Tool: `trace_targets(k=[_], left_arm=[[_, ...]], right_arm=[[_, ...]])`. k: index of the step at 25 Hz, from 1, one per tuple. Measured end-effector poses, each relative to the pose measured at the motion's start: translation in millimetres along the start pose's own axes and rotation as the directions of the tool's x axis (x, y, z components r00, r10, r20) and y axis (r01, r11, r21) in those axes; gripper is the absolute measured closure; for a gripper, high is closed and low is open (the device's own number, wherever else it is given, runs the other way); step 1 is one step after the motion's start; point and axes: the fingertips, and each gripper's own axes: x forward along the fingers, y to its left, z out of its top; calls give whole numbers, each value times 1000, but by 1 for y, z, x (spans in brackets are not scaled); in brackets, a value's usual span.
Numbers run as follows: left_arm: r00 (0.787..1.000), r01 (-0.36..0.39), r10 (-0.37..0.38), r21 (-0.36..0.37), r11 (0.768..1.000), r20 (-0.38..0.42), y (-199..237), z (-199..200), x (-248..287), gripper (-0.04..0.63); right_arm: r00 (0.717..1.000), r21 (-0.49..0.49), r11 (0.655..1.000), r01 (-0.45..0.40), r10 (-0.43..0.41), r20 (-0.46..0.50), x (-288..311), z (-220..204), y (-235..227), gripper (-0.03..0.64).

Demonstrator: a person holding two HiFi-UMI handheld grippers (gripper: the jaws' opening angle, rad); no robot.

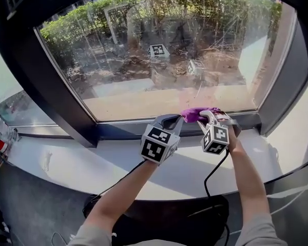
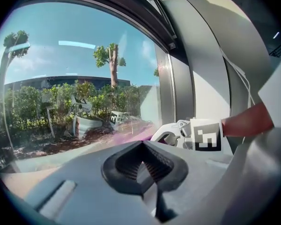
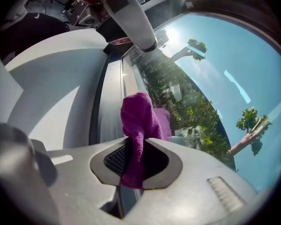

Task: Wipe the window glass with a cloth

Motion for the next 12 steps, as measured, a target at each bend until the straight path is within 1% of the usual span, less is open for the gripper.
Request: trace_targets(k=[3,7,8,9,10,12], left_arm=[[1000,13,-14,-12,1000,-6,-5,-4,0,595],[1000,25,-25,-19,1000,-7,-7,-5,-1,595],[1000,29,-29,-20,999,-7,-9,-5,-1,595],[999,34,-34,-19,999,-4,-11,-4,-1,595],[999,36,-36,-13,999,3,-11,-2,-2,595],[999,27,-27,10,1000,20,-8,5,-2,595]], right_arm=[[998,22,998,-60,61,-33,10,-10,18,538],[991,39,992,-117,120,-58,17,-12,30,537],[991,39,992,-121,123,-56,15,-10,30,537],[993,31,993,-110,111,-46,8,-7,26,537],[996,16,997,-81,82,-28,-2,-1,17,538],[1000,-23,1000,10,-10,20,-29,13,-12,537]])
